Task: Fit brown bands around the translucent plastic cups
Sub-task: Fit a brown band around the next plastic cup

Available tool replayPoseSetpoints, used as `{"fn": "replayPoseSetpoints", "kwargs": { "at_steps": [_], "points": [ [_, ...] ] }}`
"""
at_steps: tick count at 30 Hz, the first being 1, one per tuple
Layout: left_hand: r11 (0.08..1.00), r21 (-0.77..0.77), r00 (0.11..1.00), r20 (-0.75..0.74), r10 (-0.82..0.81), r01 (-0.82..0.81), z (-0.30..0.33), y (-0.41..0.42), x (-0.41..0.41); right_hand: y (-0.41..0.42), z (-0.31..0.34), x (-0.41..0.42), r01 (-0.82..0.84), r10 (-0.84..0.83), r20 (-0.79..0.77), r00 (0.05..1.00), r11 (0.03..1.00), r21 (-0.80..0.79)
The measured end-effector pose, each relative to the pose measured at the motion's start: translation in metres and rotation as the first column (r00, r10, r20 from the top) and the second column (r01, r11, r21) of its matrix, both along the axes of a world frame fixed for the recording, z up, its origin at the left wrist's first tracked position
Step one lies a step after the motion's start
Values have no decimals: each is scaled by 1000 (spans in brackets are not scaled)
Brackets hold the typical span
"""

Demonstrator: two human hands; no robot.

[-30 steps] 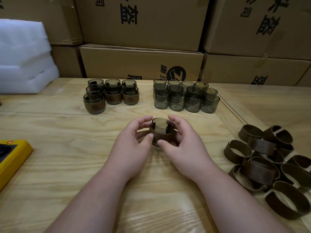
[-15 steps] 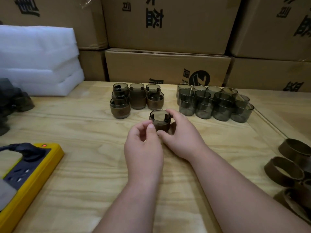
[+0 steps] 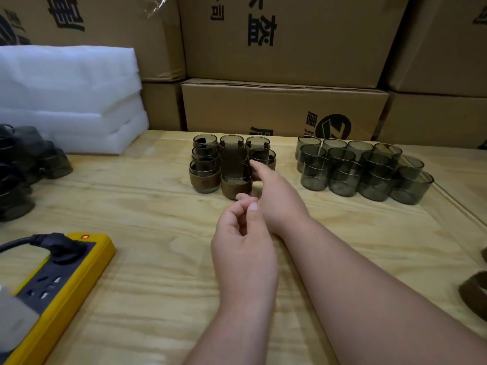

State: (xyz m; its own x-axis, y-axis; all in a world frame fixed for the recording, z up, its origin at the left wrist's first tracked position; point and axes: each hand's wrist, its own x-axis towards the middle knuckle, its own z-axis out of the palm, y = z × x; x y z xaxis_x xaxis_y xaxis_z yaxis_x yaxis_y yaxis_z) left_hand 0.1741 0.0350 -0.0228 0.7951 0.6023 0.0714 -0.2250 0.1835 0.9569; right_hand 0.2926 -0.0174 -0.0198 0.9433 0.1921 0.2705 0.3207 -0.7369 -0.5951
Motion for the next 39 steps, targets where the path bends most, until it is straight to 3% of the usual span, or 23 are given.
{"fn": "replayPoseSetpoints", "kwargs": {
  "at_steps": [9, 14, 19, 23, 26, 29, 31, 35, 39],
  "points": [
    [999, 52, 1000, 9, -9, 8, 2, 2, -2, 3, 0, -6, 8, -3, -34, 999, 990, 143],
    [995, 85, 998, 8, -54, 54, 6, 1, -5, -26, 0, -19, 171, -179, 44, 983, 975, 144],
    [994, 78, 997, -13, -70, 71, 10, -1, -8, -73, 0, -25, 408, -434, -25, 900, 822, 398],
    [993, 76, 996, -24, -84, 86, 10, -1, -11, -98, 4, -26, 509, -556, -60, 829, 705, 495],
    [993, 33, 994, -20, -109, 109, 10, -2, -11, -95, 7, -25, 481, -485, -111, 867, 759, 439],
    [993, 6, 993, -7, -121, 121, 8, -1, -9, -86, 8, -20, 446, -426, -136, 894, 867, 221],
    [993, 3, 993, -6, -120, 120, 7, 0, -8, -83, 9, -16, 456, -441, -131, 888, 881, 129],
    [994, -1, 994, -15, -111, 111, 6, 1, -7, -81, 7, -17, 470, -457, -119, 881, 874, 124],
    [995, 15, 995, -14, -100, 100, 5, 2, -8, -80, 7, -29, 455, -443, -103, 890, 863, 218]
  ]
}}
